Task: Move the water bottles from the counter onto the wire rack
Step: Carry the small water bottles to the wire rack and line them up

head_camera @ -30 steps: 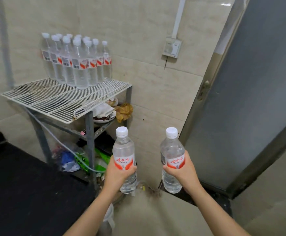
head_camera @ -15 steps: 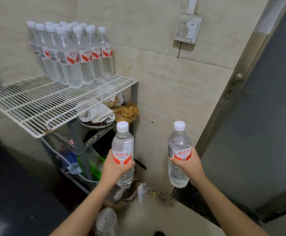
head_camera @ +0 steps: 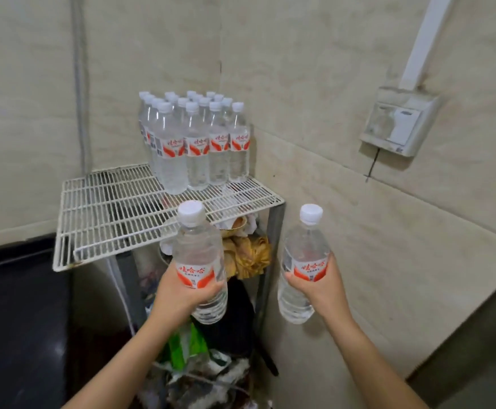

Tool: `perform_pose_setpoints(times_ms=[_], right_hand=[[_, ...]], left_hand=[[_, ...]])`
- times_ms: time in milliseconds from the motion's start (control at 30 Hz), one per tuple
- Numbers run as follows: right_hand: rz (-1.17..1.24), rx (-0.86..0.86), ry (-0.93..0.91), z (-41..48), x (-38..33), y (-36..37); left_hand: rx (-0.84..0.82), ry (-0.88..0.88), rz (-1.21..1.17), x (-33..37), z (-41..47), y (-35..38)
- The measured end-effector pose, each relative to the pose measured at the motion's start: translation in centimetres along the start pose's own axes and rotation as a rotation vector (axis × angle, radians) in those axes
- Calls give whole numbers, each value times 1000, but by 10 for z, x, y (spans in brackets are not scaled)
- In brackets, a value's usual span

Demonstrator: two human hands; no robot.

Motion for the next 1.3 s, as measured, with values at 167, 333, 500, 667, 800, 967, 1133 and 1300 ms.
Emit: perform_pose_setpoints(times_ms=[167,333,500,667,800,967,1133,1300], right_hand=[[91,-21,-127,56,-43,0],[154,-30,-254,109,-81,9],[139,-50,-314,163,-94,21],[101,-43,-315,214,-92,33],[86,4,-293,246,-76,36],[16,-25,-222,290,-55,44],[50,-119,-174,324,-42,63],[70,-218,-183,341,-37,71]], left_hand=[[107,104,-6,48,30,-21],[201,188,35,81,82,-45],[227,191,32,69,155,-52],[222,163,59,50,229,-39],[239,118,93,33,274,-33],[301,72,116,20,298,-19],[270,10,192,8,309,-21],[172,-1,386,6,303,-19]])
Point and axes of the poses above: each hand's wrist, its own z-axis towards the middle knuckle, its own y-axis out of the palm, x = y × z, the point moved 7 cm from there along z, towards the middle knuckle, and after that the axes turned 13 degrees about -x, right-handed, at the moved point
